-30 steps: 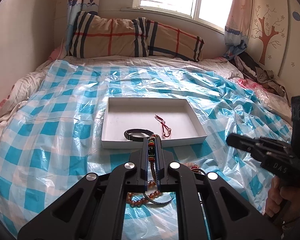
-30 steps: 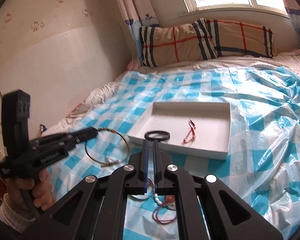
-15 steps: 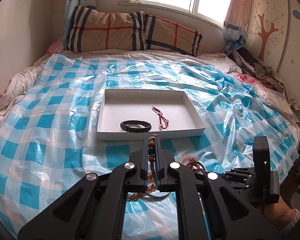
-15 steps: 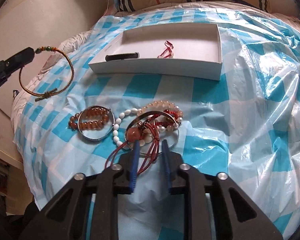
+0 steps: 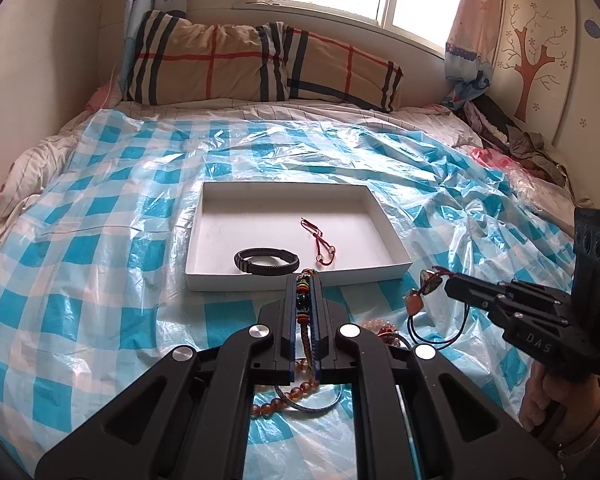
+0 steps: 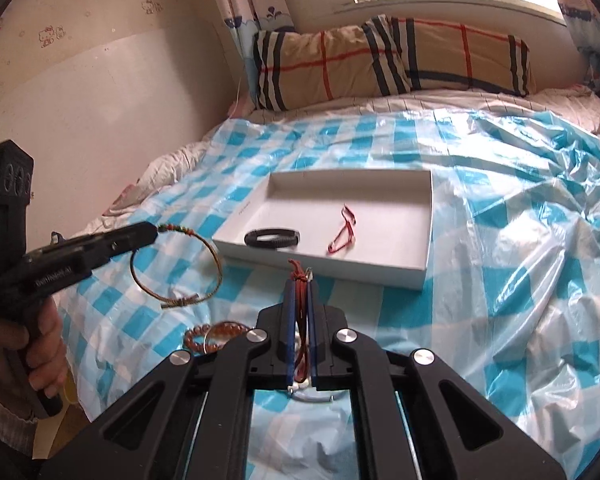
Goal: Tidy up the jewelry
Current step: 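Lift both held bracelets and carry them over the white tray, then lower both bracelets into the tray and open both grippers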
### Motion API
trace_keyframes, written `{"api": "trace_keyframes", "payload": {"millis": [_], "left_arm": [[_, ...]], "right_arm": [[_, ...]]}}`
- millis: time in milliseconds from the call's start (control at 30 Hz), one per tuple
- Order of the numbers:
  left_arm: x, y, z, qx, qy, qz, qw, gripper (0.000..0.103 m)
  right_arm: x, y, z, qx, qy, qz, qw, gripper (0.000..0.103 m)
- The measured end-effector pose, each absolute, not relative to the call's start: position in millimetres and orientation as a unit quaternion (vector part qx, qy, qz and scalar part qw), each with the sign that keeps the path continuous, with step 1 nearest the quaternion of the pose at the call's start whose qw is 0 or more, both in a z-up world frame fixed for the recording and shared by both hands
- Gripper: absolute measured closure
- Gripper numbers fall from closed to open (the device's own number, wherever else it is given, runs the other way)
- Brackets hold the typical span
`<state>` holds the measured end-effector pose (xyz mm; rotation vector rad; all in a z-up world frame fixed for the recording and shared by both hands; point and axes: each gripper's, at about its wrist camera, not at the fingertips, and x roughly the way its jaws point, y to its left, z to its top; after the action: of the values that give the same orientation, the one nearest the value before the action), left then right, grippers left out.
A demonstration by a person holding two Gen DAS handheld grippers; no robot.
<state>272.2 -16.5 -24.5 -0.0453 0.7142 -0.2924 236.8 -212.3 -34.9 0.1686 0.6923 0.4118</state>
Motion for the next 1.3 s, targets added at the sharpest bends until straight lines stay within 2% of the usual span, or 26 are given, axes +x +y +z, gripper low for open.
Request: {"api": "trace_keyframes", "payload": {"millis": [467, 700, 733, 767, 800, 1100, 1300], "left_arm": [[325.7, -40.3, -35.0, -0.023, 0.341, -0.159, 0.926, 0.098], [377.6, -49.9, -47.7, -0.028, 0.344, -0.155, 0.926, 0.097], [388.5, -50.1, -53.3, -0.027, 0.351, -0.144, 0.925, 0.097], [397.0, -49.5, -58.6, -0.026, 0.361, -0.138, 0.922, 0.097], [403.9, -47.6, -62.3, -0.029, 0.37, -0.133, 0.919, 0.097], [380.3, -19.5, -55.5, -0.041, 0.374, -0.115, 0.919, 0.094], [347.4, -7.9, -49.7, -0.043, 0.379, -0.11, 0.918, 0.09]], "right_arm": [[290.6, -203.6, -19.1, 0.075, 0.287, 0.21, 0.932, 0.097], [331.1, -199.7, -18.4, 0.069, 0.272, 0.199, 0.939, 0.096], [337.2, -200.9, -19.7, 0.073, 0.273, 0.194, 0.939, 0.09], [339.9, -203.3, -20.6, 0.076, 0.271, 0.189, 0.941, 0.079], [341.2, -205.0, -20.3, 0.078, 0.269, 0.187, 0.942, 0.077], [309.0, -217.2, -18.8, 0.083, 0.279, 0.183, 0.939, 0.077], [276.3, -222.1, -18.4, 0.091, 0.291, 0.182, 0.935, 0.072]]}}
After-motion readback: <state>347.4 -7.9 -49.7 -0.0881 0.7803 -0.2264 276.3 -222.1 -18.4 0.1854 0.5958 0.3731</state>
